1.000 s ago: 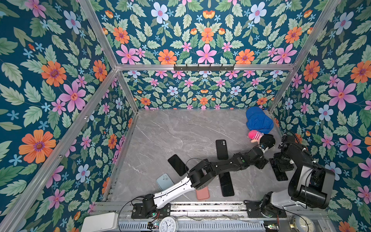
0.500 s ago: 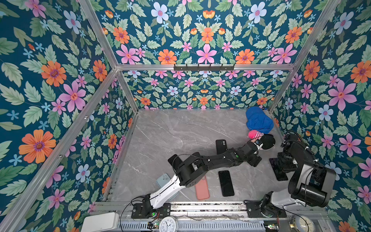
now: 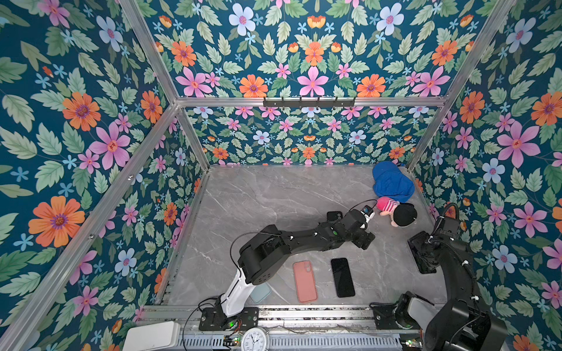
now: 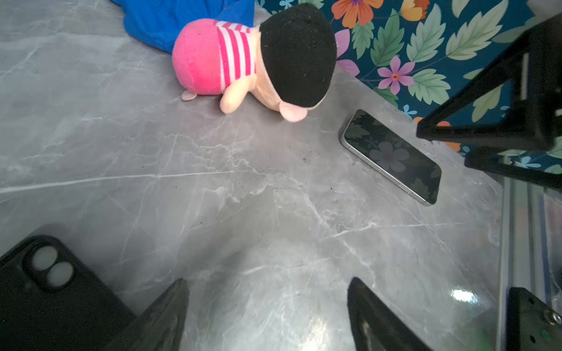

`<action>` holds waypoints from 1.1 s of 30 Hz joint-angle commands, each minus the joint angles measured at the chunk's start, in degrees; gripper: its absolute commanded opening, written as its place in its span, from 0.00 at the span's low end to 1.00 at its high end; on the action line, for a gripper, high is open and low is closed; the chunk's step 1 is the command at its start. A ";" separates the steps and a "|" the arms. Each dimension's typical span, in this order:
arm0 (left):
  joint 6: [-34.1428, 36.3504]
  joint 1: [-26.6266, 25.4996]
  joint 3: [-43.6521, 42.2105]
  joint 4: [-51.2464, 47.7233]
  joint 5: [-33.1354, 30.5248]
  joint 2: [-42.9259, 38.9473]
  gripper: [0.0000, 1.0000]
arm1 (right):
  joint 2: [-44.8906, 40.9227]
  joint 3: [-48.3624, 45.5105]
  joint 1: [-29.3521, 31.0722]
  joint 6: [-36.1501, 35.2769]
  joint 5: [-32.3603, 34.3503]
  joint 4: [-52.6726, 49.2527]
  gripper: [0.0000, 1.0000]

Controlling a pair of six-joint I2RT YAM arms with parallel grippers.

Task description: Put the phone into the phone case

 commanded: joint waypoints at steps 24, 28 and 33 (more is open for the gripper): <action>-2.10 3.28 -6.13 3.85 5.76 -1.16 0.86 | 14.49 3.05 -0.34 34.71 12.58 -14.23 0.99; -2.28 3.17 -5.30 3.36 6.11 -0.19 0.86 | 15.98 1.68 -0.26 35.24 11.26 -10.21 0.99; -2.42 3.21 -3.93 2.47 6.45 0.80 0.86 | 16.68 0.30 -0.32 38.34 11.07 -6.75 0.99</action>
